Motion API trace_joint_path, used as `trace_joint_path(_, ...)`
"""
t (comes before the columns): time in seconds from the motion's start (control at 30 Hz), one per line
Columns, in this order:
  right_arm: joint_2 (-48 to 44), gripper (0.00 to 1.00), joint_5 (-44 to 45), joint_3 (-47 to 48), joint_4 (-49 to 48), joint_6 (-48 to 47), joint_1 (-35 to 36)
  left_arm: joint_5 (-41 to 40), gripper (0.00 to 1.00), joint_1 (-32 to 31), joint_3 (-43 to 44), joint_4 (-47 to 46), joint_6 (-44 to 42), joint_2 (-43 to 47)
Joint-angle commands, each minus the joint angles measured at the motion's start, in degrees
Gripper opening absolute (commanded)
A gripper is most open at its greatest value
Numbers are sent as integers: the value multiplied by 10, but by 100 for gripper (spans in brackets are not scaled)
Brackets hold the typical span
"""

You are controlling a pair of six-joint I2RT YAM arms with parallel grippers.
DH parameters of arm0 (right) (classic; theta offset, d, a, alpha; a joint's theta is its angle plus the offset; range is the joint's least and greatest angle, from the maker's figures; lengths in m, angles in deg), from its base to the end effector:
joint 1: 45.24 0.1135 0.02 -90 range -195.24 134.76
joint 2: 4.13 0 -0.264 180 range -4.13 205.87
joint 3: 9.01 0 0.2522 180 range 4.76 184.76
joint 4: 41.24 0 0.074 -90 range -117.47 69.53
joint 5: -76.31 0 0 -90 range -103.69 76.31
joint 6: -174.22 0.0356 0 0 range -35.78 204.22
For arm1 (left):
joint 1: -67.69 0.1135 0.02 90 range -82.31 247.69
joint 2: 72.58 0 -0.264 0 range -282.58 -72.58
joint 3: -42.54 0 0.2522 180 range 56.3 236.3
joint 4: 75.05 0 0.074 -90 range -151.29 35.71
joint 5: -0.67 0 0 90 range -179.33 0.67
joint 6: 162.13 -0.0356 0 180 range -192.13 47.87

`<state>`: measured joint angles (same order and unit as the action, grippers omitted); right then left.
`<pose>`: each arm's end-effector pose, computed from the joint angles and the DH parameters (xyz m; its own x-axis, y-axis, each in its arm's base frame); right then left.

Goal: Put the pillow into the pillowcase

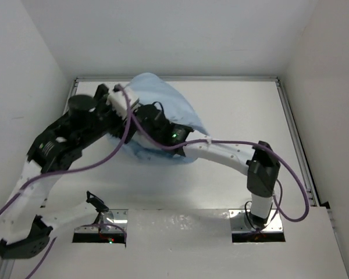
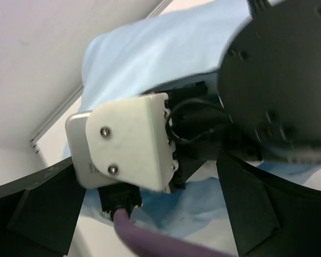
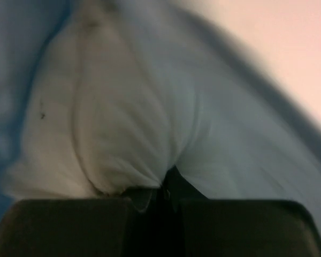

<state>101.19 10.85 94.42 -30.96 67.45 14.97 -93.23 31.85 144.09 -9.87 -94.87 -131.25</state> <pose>0.2343 0.3795 0.3374 0.0693 -0.4072 -0.9107 -0.5930 0.7173 -0.3659 0.1383 -0.0969 0.4691 -0.0776 0.5318 -0.8433 0.6106 0.6940 0.3814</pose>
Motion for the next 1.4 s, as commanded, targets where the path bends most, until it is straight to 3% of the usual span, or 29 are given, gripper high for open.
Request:
trace_joint_path(0.0,81,0,-130,12,49,81,42,-3,100,-2,-58,103,-50,96)
trace_joint_path(0.13,111,0,-143,14,38,111,43,-94,100,5,-159,111,-101,188)
trace_joint_path(0.27,131,0,-168,13,38,140,41,-148,100,5,-219,109,-119,218)
trace_joint_path(0.4,169,0,-165,36,38,160,34,-252,100,6,-300,63,-136,255)
trace_joint_path(0.53,179,0,-206,15,5,207,2,-267,100,11,-386,40,-136,267)
trace_joint_path(0.73,93,0,-243,-121,-48,193,-26,-225,100,11,-307,4,-172,259)
trace_joint_path(0.8,67,12,-280,-137,-22,176,-25,-182,100,9,-281,18,-181,227)
trace_joint_path(0.83,56,22,-286,-159,-15,174,-25,-174,100,9,-282,23,-182,209)
trace_joint_path(0.87,31,41,-288,-174,-13,177,-25,-168,100,9,-289,26,-180,173)
trace_joint_path(0.93,-25,61,-283,-237,-26,189,-25,-157,100,10,-295,20,-179,122)
trace_joint_path(1.0,-66,71,-280,-300,-34,196,-27,-139,100,9,-282,11,-177,93)
trace_joint_path(1.1,-134,96,-252,-353,17,221,-31,-105,100,7,-241,-6,-172,33)
trace_joint_path(1.27,-237,99,-200,-482,38,297,-54,-105,100,-21,-220,-44,-163,-66)
trace_joint_path(1.37,-303,99,-165,-558,42,343,-81,-139,100,-89,-227,-70,-145,-99)
